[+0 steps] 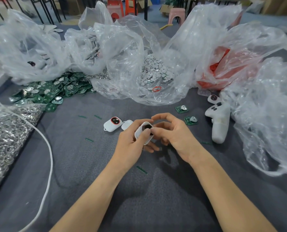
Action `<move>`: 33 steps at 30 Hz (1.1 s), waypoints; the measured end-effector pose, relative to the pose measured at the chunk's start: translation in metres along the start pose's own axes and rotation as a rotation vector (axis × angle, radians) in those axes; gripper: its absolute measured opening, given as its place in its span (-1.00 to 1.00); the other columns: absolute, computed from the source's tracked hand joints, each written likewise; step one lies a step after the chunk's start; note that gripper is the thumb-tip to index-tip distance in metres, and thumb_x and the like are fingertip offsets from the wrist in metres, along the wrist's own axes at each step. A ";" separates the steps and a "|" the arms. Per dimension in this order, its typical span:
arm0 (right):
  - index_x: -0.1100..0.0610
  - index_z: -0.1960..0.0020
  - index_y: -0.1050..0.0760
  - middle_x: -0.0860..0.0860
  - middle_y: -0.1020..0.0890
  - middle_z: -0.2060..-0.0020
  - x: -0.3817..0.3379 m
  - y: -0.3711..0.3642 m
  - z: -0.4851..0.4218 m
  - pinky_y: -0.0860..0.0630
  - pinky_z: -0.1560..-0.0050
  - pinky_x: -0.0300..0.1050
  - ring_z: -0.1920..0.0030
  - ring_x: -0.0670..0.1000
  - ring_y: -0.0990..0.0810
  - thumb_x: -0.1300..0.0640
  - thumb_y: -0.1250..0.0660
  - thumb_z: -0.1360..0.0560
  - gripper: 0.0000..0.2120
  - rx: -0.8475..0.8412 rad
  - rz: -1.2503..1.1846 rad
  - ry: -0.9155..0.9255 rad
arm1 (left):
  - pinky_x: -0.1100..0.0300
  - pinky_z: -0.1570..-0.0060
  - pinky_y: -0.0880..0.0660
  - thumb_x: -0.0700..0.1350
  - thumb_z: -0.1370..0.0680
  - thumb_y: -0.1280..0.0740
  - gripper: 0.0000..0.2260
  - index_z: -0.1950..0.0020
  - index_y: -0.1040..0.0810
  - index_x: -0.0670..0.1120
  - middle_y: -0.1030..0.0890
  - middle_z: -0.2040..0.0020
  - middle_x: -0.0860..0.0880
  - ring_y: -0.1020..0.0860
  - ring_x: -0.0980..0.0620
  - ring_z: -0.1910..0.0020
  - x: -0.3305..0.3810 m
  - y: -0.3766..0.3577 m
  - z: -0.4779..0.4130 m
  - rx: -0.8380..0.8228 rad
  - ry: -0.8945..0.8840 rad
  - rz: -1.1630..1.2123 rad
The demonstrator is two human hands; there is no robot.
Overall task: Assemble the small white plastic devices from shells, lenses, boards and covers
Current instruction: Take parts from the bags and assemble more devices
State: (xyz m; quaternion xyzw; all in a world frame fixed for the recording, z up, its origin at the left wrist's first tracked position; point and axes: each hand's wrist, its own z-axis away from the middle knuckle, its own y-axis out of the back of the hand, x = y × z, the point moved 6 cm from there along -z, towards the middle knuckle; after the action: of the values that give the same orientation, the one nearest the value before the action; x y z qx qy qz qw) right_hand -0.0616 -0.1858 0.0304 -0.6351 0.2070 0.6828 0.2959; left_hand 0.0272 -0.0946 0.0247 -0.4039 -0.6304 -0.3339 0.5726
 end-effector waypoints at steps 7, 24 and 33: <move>0.09 -0.08 -0.53 0.10 -0.60 0.21 0.003 -0.001 0.000 -0.31 0.45 -0.30 0.48 -0.14 -0.38 0.38 -0.37 -0.44 -0.71 -0.035 -0.102 -0.054 | 0.25 0.60 -0.38 -0.06 -0.58 -0.17 -0.79 -0.18 -0.48 0.02 -0.60 0.41 -0.12 -0.49 -0.06 0.63 0.001 -0.003 0.000 -0.023 -0.050 -0.112; 0.18 -0.02 -0.53 0.03 -0.63 0.25 0.008 -0.015 0.001 -0.44 0.37 -0.21 0.28 -0.02 -0.53 0.46 -0.26 -0.45 -0.74 -0.086 -0.204 -0.093 | 0.41 0.60 -0.21 -0.12 -0.68 -0.01 -0.58 -0.11 -0.52 -0.43 -0.35 0.51 -0.01 -0.26 0.21 0.63 0.002 -0.002 0.000 0.046 0.067 -0.015; 0.18 -0.06 -0.51 0.09 -0.61 0.24 0.002 -0.010 0.003 -0.45 0.40 -0.22 0.29 0.02 -0.50 0.46 -0.28 -0.46 -0.74 -0.053 -0.103 -0.068 | 0.38 0.50 -0.31 -0.13 -0.58 -0.15 -0.78 -0.02 -0.58 -0.10 -0.57 0.37 0.13 -0.38 0.15 0.54 0.009 -0.005 -0.001 -0.048 -0.073 -0.089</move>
State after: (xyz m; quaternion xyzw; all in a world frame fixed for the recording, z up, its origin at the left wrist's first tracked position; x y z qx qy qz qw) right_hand -0.0572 -0.1764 0.0291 -0.6289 0.1458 0.6931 0.3206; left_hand 0.0226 -0.0965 0.0339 -0.4011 -0.6599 -0.3591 0.5240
